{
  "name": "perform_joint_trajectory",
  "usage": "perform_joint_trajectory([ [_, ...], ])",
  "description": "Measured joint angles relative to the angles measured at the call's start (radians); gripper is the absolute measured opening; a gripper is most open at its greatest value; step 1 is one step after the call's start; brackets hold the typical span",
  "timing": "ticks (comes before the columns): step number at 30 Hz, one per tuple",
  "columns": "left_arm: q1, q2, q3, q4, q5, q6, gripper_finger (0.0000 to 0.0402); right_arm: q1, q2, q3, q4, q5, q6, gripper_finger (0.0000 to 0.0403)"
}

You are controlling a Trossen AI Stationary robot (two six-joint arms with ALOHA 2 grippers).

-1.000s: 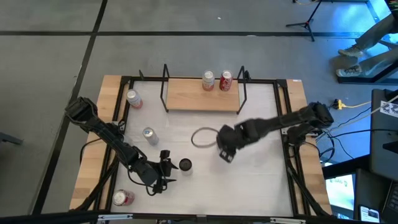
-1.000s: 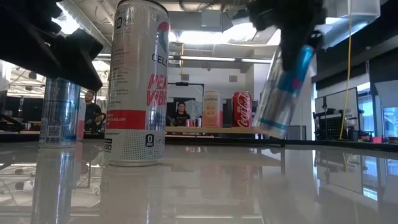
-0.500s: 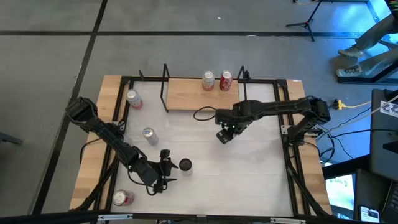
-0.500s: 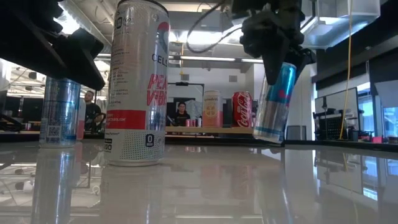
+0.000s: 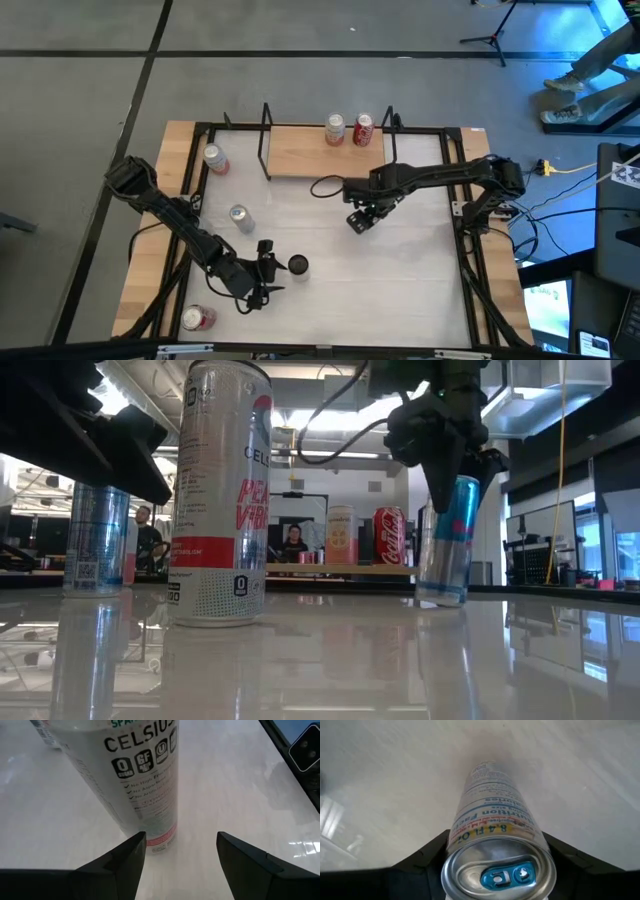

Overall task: Place canned beverage on shelf
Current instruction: Put the bottom blue soda can on the shelf

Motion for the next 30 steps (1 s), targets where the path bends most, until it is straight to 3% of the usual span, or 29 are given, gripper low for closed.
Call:
perform_joint_trajectory([
  [8,0.0,0.0,0.0,-0.001,0.0,0.0,0.0234,0.0,0.009,0.0,0.043,-0.004,-0.045,0.0287],
  [17,0.0,0.0,0.0,-0.001,0.0,0.001,0.0234,0.014,0.009,0.092,-0.029,-0.002,-0.113,0.03],
  [23,0.0,0.0,0.0,-0.001,0.0,0.01,0.0234,0.076,-0.005,0.221,-0.192,0.146,-0.175,0.03],
  [30,0.0,-0.033,0.0,-0.012,0.063,-0.022,0.0234,0.153,-0.176,0.146,-0.14,0.36,-0.207,0.03],
])
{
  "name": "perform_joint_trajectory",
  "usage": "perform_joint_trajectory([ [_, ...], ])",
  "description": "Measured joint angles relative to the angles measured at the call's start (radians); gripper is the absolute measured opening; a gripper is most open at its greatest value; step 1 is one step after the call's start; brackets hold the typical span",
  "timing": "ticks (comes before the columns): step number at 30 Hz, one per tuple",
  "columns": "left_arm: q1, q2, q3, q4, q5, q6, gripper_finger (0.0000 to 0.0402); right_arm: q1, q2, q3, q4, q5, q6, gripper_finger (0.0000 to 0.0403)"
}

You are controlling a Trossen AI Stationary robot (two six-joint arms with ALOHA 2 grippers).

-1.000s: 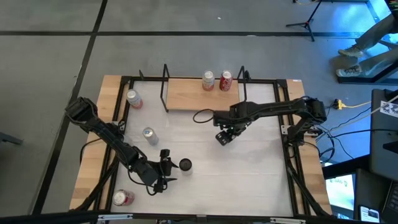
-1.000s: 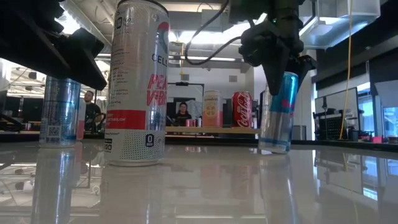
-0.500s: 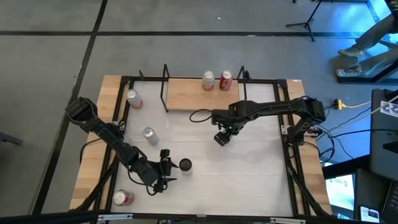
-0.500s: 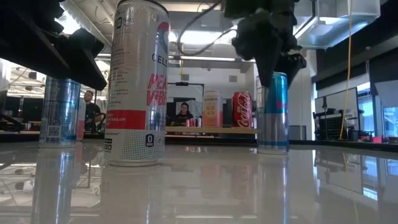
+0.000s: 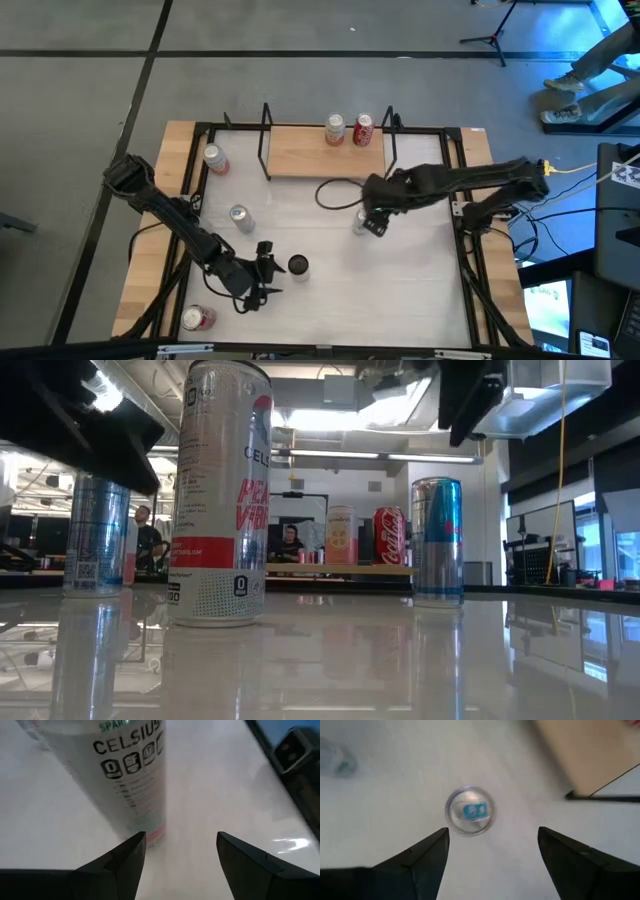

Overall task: Place canned beverage on shelf
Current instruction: Put the bottom blue soda can on the shelf

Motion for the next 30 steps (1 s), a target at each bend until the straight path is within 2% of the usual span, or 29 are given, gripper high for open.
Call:
perform_joint_trajectory([
  [4,0.0,-0.072,0.0,-0.026,0.052,-0.031,0.0234,-0.002,-0.153,-0.118,0.113,0.084,-0.059,0.0301],
  [8,0.002,-0.168,0.002,-0.033,0.056,-0.023,0.0234,-0.013,-0.297,-0.291,0.317,0.145,-0.182,0.0301],
  [10,0.012,-0.211,0.007,-0.035,0.019,0.007,0.0234,-0.026,-0.361,-0.382,0.417,0.149,-0.244,0.0301],
  [14,0.045,-0.283,0.033,-0.03,-0.119,0.098,0.0234,-0.076,-0.466,-0.555,0.626,0.148,-0.389,0.0301],
  [18,0.098,-0.299,0.066,0.009,-0.256,0.244,0.0234,-0.137,-0.538,-0.686,0.824,0.148,-0.577,0.0301],
  [20,0.14,-0.299,0.083,0.039,-0.276,0.31,0.0234,-0.155,-0.558,-0.734,0.895,0.127,-0.706,0.0301],
  [23,0.225,-0.299,0.089,0.086,-0.254,0.337,0.0234,-0.173,-0.563,-0.782,0.989,0.118,-0.83,0.0301],
  [25,0.301,-0.299,0.089,0.104,-0.201,0.323,0.0234,-0.182,-0.564,-0.802,1.041,0.113,-0.873,0.0301],
  [30,0.503,-0.26,0.089,0.194,0.056,0.285,0.0234,-0.179,-0.564,-0.857,1.127,0.044,-0.948,0.0301],
])
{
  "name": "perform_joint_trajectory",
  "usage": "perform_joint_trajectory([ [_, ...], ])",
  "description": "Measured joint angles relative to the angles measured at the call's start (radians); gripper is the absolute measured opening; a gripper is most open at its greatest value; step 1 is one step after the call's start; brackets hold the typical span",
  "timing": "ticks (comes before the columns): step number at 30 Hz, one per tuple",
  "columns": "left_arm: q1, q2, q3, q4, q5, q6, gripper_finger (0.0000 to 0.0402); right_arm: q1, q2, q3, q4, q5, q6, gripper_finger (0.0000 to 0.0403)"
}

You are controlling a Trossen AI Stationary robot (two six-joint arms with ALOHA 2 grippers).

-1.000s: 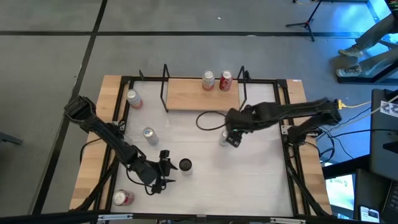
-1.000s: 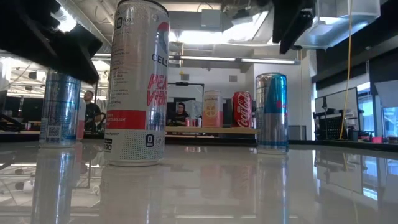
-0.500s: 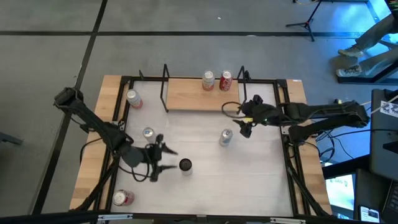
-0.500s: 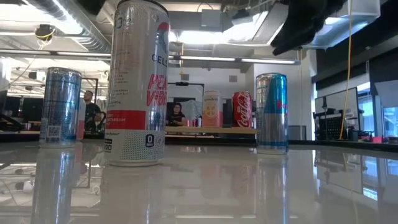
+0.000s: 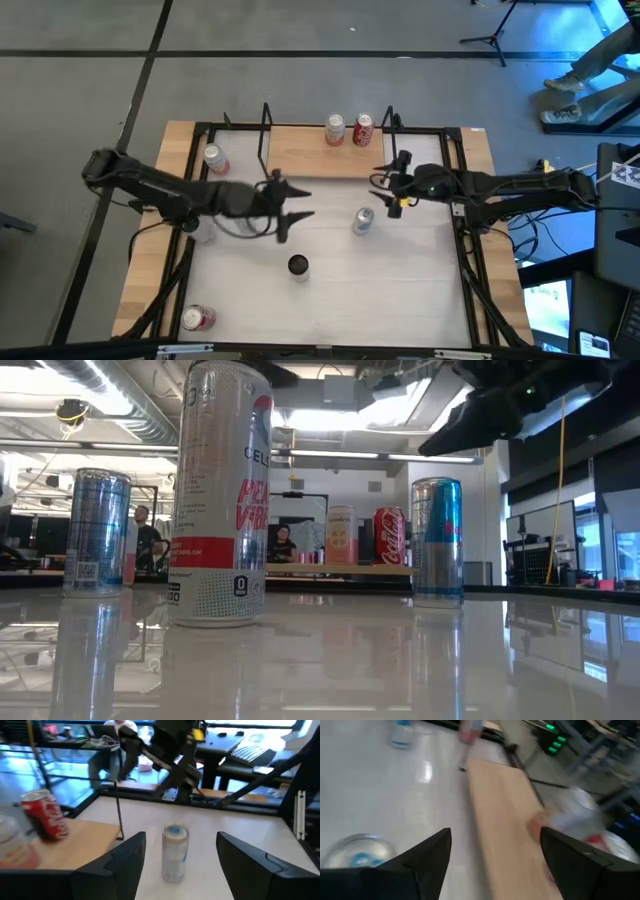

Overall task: Place canned beverage on shelf
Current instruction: Put the bottom blue soda can on the shelf

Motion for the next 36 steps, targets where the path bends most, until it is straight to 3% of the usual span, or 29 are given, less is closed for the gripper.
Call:
perform_joint_trajectory([
  [5,0.16,0.118,0.055,0.108,0.283,-0.005,0.0234,0.0,-0.009,-0.003,-0.033,-0.028,0.03,0.0301],
  [11,0.211,0.333,0.22,0.062,0.398,0.018,0.0234,0.001,-0.094,-0.003,-0.085,-0.111,0.108,0.0301],
  [17,0.196,0.502,0.313,0.091,0.37,0.033,0.0234,0.001,-0.212,-0.01,-0.157,-0.189,0.22,0.0301],
  [22,0.177,0.588,0.32,0.224,0.343,-0.032,0.0234,0.001,-0.268,-0.132,-0.072,-0.245,0.275,0.0301],
  [26,0.146,0.604,0.32,0.268,0.297,-0.036,0.0234,0.001,-0.296,-0.257,0.062,-0.231,0.271,0.0301],
  [31,0.123,0.6,0.32,0.293,0.285,0.05,0.0234,0.001,-0.334,-0.253,0.09,-0.178,0.236,0.0301],
  [36,0.141,0.599,0.32,0.314,0.261,0.002,0.0244,0.001,-0.343,-0.252,0.082,-0.193,0.196,0.0301],
])
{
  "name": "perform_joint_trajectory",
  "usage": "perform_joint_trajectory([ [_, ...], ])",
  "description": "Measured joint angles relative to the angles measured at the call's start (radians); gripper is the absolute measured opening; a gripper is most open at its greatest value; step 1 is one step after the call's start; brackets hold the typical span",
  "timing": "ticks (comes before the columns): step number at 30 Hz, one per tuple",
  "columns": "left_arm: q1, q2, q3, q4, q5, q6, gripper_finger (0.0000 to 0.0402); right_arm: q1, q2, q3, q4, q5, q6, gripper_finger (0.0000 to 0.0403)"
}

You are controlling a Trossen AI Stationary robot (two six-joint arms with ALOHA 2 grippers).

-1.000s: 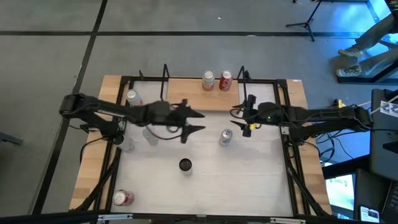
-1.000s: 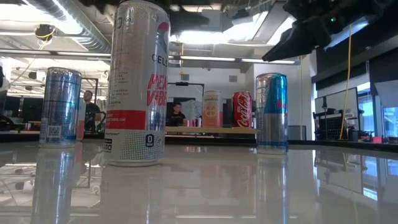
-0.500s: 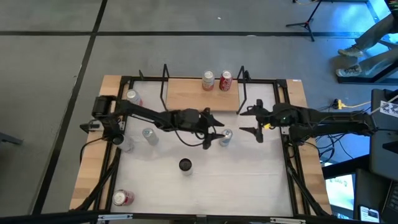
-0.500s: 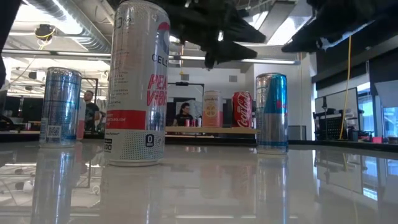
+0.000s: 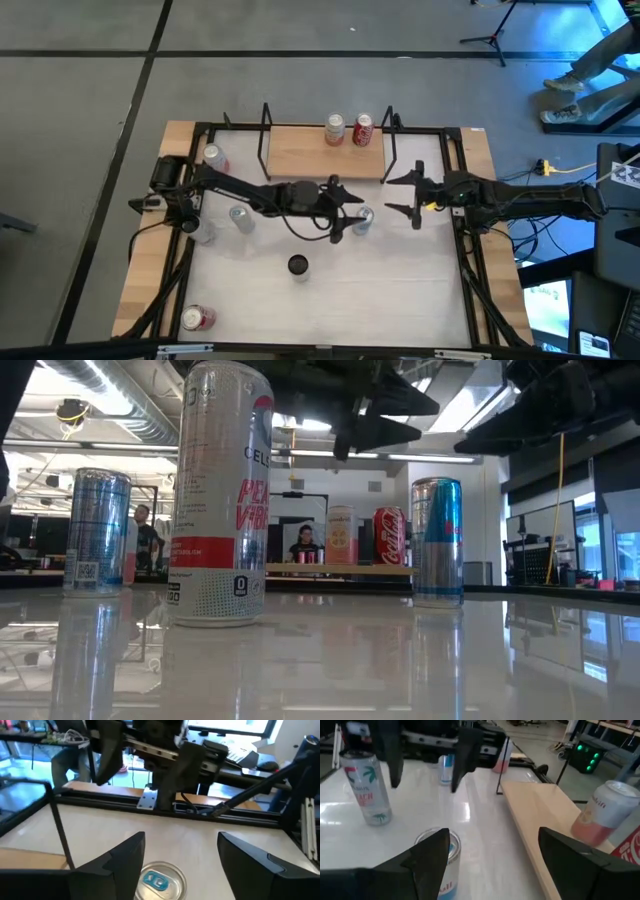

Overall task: Place canned beverage on shelf
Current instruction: Put the bottom blue soda can on the shelf

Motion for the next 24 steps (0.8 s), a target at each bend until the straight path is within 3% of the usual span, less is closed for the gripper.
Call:
perform_joint_trajectory([
  [10,0.013,0.0,0.0,-0.001,0.046,-0.004,0.0364,0.0,0.003,0.0,-0.005,0.001,-0.001,0.0301],
  [14,-0.017,0.0,-0.002,0.021,0.056,-0.001,0.0391,0.0,0.003,0.0,-0.005,0.0,0.001,0.0301],
  [21,-0.078,0.029,-0.002,0.038,-0.257,0.052,0.0395,0.001,0.003,0.0,-0.002,-0.028,0.017,0.0301],
  [24,-0.069,0.067,-0.002,0.047,-0.3,0.017,0.0393,0.001,0.003,0.0,-0.001,-0.027,0.026,0.0301],
])
